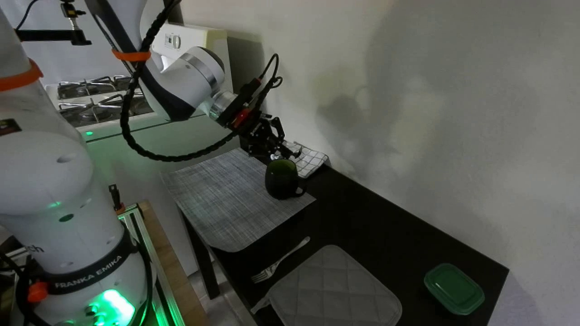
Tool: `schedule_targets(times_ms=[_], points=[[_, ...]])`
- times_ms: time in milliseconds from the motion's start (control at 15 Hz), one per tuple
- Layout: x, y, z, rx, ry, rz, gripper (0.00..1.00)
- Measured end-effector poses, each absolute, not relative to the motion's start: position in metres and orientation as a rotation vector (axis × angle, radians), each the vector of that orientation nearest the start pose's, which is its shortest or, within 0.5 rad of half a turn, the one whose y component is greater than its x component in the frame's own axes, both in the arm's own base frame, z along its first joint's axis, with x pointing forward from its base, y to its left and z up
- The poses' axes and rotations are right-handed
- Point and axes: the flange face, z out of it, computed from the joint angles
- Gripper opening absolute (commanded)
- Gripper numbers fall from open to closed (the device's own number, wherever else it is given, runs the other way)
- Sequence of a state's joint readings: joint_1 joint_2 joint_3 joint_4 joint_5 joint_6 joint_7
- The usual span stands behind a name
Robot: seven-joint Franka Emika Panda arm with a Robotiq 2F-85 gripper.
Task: Put the spoon in the cup
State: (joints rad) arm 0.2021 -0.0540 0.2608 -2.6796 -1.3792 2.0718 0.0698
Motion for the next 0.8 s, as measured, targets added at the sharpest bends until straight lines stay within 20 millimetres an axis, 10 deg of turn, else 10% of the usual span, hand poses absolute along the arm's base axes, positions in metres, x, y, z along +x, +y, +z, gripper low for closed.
schedule_targets(times_ms=[800], points=[[0.364, 0.148, 0.187, 1.256, 1.427, -0.330, 0.02]])
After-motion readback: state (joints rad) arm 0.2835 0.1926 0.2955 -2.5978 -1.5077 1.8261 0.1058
